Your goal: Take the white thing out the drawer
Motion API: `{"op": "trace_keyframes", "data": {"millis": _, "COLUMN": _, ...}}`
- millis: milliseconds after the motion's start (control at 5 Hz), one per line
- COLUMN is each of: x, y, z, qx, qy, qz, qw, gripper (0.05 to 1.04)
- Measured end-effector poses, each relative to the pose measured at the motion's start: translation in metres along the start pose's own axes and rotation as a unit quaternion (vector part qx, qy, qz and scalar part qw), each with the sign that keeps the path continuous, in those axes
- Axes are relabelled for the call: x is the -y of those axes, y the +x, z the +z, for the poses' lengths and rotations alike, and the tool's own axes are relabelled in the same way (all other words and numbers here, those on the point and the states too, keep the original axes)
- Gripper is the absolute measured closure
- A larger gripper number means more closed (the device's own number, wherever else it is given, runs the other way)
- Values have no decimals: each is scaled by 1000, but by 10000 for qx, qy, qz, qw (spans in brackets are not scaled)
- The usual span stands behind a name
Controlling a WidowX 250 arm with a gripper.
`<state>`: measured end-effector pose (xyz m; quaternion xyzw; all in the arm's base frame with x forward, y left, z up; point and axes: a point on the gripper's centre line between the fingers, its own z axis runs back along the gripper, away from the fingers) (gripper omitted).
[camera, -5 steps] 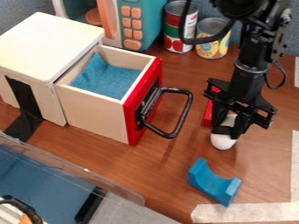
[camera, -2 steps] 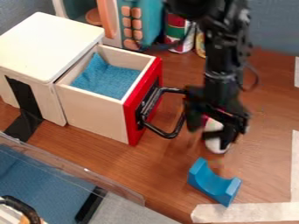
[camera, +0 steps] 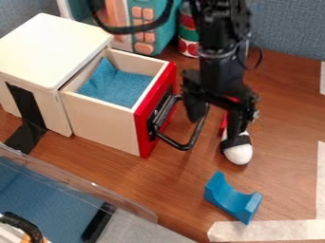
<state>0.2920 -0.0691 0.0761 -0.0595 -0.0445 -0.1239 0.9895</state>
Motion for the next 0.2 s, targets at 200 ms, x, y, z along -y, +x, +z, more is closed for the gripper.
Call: {"op": "trace_keyframes", "data": {"millis": 200, "x": -9, "y": -6, "z": 23, "qx": 321, "qy": 6, "qz": 172, "qw": 9993, "gripper": 82}}
